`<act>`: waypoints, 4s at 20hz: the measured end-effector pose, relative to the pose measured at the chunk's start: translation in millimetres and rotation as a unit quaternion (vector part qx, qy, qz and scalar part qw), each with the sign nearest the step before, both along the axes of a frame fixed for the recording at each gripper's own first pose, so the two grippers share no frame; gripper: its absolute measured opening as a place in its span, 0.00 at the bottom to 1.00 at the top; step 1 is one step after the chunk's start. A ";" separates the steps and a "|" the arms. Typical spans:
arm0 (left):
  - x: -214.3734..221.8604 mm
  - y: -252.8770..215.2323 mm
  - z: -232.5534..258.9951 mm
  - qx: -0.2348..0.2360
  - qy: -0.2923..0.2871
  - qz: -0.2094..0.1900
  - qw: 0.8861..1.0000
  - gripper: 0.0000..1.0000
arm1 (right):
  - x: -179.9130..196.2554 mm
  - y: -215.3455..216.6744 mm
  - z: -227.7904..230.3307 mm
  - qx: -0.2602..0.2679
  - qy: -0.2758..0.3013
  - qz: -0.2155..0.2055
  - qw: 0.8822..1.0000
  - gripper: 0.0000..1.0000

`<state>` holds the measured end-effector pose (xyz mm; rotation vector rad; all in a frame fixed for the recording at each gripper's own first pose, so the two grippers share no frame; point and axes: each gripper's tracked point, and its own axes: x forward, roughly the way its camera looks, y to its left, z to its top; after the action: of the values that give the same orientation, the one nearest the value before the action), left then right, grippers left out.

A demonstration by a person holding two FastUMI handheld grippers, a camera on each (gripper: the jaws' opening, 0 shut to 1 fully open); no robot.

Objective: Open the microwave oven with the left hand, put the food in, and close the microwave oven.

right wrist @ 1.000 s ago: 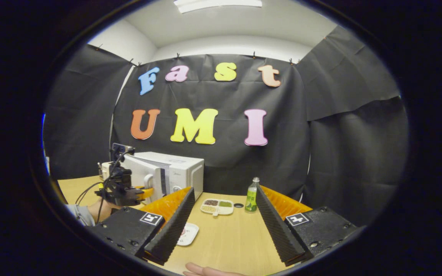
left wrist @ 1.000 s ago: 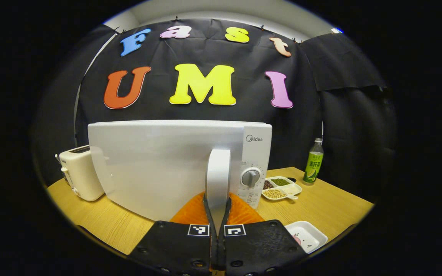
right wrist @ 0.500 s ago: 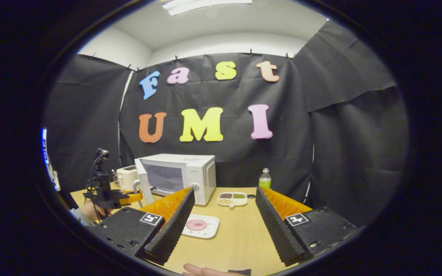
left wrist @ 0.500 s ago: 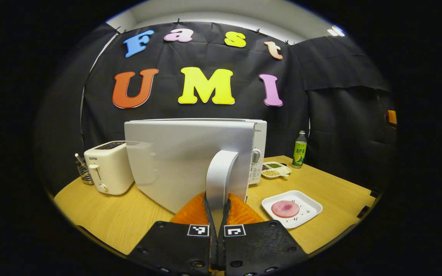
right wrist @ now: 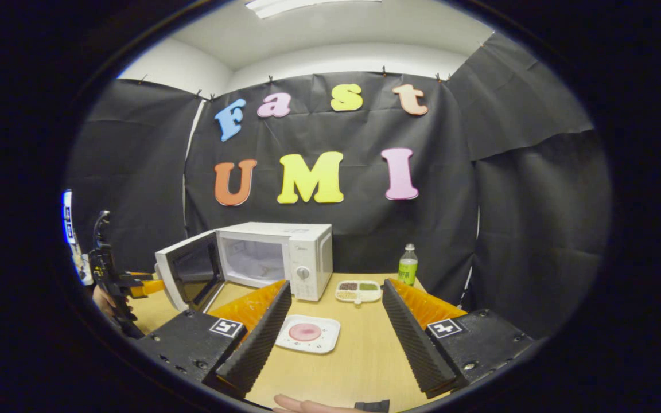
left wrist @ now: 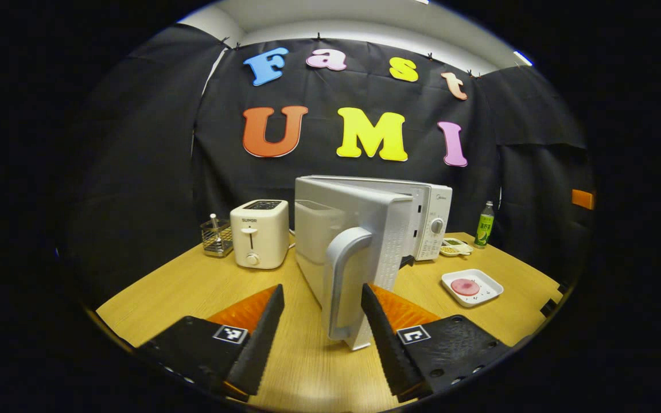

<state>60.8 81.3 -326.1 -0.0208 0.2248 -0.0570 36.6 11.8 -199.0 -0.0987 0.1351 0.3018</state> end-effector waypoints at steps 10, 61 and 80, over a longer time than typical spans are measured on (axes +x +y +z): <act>-14.0 -6.2 88.1 0.019 -0.054 0.051 0.997 0.95 | 92.1 26.2 -17.0 -0.051 0.080 0.010 0.995 0.97; -14.6 5.1 129.2 -0.026 -0.070 0.108 0.991 0.94 | 121.9 108.4 -205.9 0.099 0.625 0.049 0.773 0.00; -19.8 15.6 134.9 0.024 -0.070 0.082 0.994 0.95 | 128.1 320.4 -227.9 0.289 0.542 -0.052 0.787 0.04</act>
<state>41.0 96.9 -191.3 0.0121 0.0837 0.1108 164.7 332.2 -426.9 0.7196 1.1893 0.2455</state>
